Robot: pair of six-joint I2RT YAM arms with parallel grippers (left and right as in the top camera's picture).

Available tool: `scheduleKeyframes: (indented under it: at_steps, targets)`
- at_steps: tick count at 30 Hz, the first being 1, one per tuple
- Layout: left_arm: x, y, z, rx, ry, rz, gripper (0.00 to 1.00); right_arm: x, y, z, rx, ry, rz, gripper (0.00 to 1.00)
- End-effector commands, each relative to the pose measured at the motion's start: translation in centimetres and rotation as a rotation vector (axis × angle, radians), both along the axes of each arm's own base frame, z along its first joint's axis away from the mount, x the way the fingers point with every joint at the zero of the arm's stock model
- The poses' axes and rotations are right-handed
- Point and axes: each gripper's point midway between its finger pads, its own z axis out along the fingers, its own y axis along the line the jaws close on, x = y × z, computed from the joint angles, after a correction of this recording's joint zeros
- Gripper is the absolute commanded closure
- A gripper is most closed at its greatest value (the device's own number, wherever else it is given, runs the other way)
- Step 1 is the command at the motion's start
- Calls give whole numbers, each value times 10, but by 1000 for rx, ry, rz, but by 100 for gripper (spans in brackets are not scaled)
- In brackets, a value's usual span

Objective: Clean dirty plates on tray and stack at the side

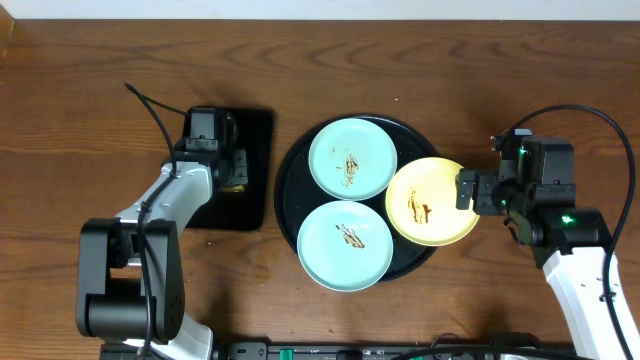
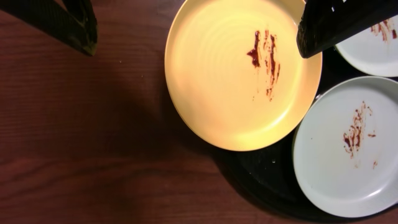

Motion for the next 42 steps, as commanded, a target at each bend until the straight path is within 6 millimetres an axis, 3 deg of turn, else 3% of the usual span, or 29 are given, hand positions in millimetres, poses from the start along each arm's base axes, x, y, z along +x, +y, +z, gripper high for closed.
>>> scheduleKeyframes:
  at_steps: [1, 6, 11, 16, 22, 25, 30, 35, 42]
  targets:
    - [6, -2, 5, 18, -17, -7, 45, 4, 2, 8, -6, -24, 16, 1]
    - [6, -10, 5, 19, -18, -27, 45, 4, 2, 8, -5, -24, 16, 1]
    - [4, -7, 4, 39, -10, -20, 51, 4, 2, 8, -6, -24, 16, 1]
    - [1, -7, 2, 38, 6, -18, 73, 4, 2, 8, -6, -23, 16, 1]
    - [-4, -6, 0, 31, 23, 0, 81, 4, 2, 8, -6, -23, 16, 1]
    - [-3, -6, 1, 31, 23, 0, 92, 4, 2, 8, -6, -23, 16, 1]
    - [-3, -6, 1, 31, 22, 0, 92, 3, 1, 8, -11, -20, 12, 1]
    - [-3, -7, 7, 26, 10, -1, 93, 2, -18, 6, -69, -12, -91, 1]
    - [-11, -7, 42, -2, -38, 38, 93, 5, -34, 5, -43, -12, -146, 1]
